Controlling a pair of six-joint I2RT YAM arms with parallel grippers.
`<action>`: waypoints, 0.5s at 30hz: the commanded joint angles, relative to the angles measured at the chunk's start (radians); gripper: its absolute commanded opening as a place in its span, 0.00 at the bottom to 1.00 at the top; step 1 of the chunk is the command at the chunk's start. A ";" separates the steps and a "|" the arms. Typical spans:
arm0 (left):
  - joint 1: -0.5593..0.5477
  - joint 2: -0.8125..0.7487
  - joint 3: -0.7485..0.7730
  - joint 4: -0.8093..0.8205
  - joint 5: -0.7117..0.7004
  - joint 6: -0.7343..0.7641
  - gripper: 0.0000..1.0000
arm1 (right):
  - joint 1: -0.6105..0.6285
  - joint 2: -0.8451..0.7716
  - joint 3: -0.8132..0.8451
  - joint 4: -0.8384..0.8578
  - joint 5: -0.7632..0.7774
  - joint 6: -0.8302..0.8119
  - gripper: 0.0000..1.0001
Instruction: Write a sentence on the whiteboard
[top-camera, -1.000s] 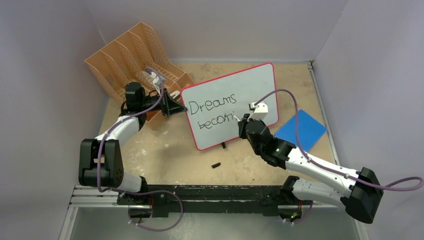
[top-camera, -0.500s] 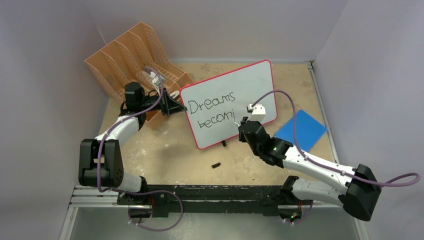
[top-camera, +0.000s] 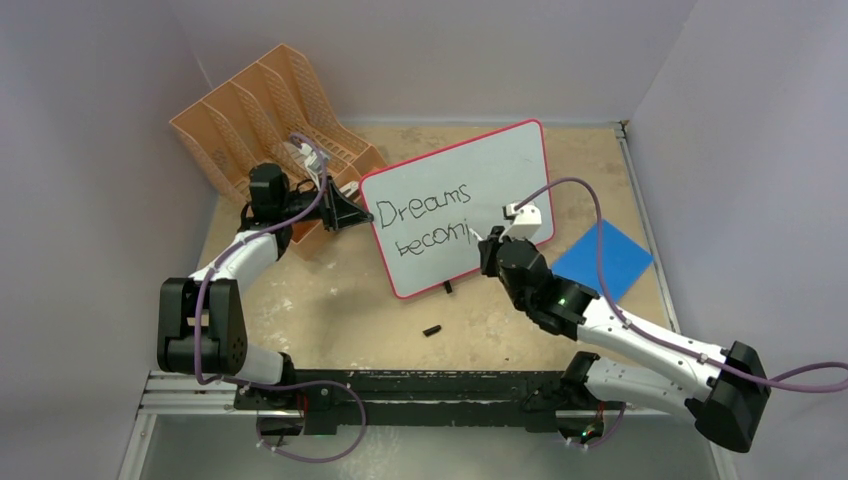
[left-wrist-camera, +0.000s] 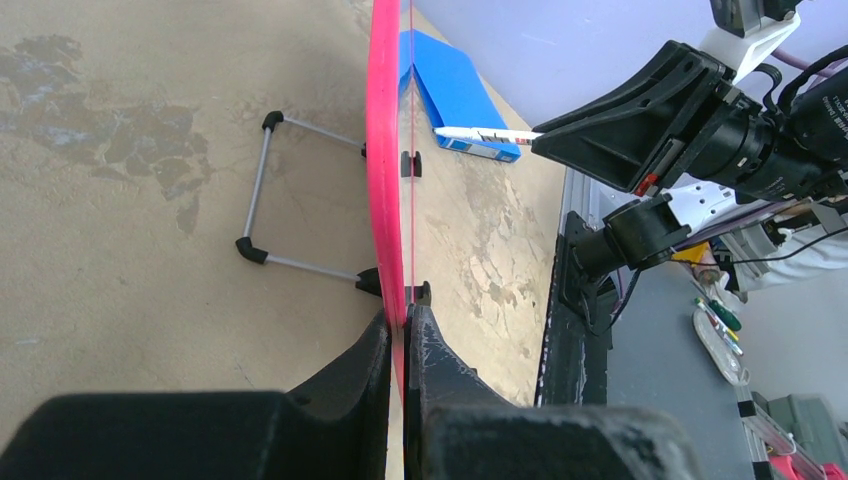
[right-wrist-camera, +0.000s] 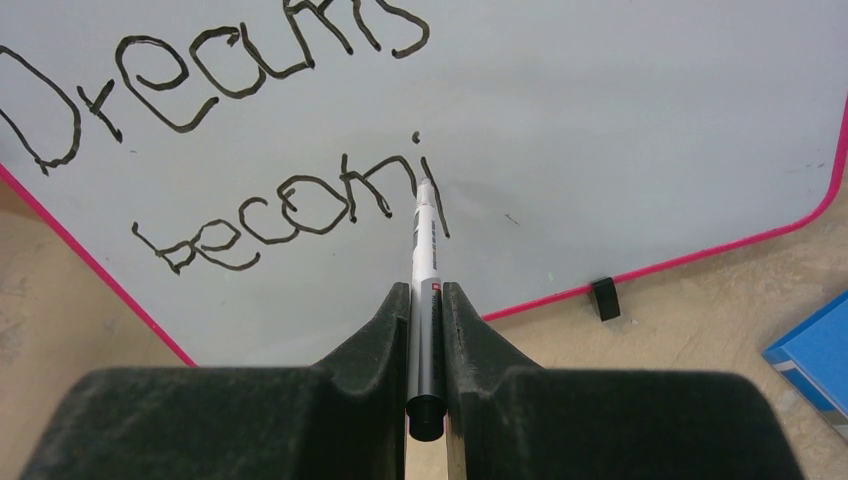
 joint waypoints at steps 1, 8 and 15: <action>0.007 -0.016 0.040 -0.001 -0.004 0.042 0.00 | -0.003 -0.004 0.034 0.080 0.034 -0.044 0.00; 0.007 -0.015 0.039 0.001 -0.001 0.040 0.00 | -0.015 0.005 0.006 0.116 0.045 -0.052 0.00; 0.007 -0.015 0.039 0.003 0.001 0.038 0.00 | -0.034 0.030 0.003 0.140 0.026 -0.067 0.00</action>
